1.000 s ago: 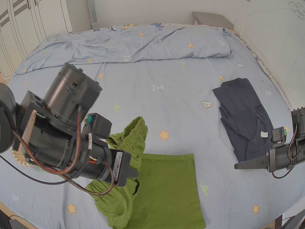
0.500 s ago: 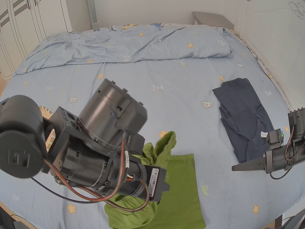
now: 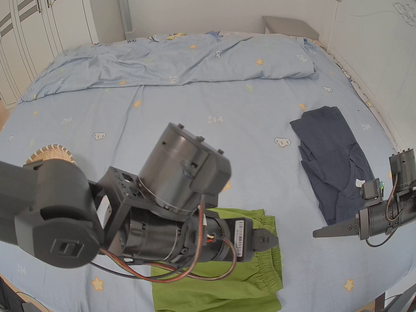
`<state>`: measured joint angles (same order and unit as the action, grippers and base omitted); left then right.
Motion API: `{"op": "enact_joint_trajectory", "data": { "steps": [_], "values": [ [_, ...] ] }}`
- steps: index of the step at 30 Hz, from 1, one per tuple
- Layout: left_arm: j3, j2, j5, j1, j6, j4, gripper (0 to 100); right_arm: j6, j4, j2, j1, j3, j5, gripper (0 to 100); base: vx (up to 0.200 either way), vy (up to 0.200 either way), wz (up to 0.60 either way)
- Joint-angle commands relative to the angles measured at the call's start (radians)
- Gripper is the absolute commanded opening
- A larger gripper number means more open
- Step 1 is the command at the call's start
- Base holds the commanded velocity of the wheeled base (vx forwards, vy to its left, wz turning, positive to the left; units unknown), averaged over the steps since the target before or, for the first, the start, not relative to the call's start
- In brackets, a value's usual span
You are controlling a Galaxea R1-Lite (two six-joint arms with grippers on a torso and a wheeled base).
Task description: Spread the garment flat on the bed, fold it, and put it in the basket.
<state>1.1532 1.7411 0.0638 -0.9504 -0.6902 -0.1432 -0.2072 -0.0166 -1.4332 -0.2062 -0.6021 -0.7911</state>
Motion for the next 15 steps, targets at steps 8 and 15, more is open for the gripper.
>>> {"op": "enact_joint_trajectory", "data": {
  "steps": [8, 15],
  "values": [
    [-0.285, -0.114, 0.33, 0.512, 0.06, 0.03, 100, -0.003, -0.009, -0.107, -0.245, -0.05, 0.0, 100, 0.0, 0.0, 0.0],
    [-0.497, 0.017, 0.441, 0.703, 0.31, 0.192, 100, 0.0, -0.075, -0.256, -0.363, -0.041, 0.001, 100, 0.0, 0.0, 0.0]
  ]
}}
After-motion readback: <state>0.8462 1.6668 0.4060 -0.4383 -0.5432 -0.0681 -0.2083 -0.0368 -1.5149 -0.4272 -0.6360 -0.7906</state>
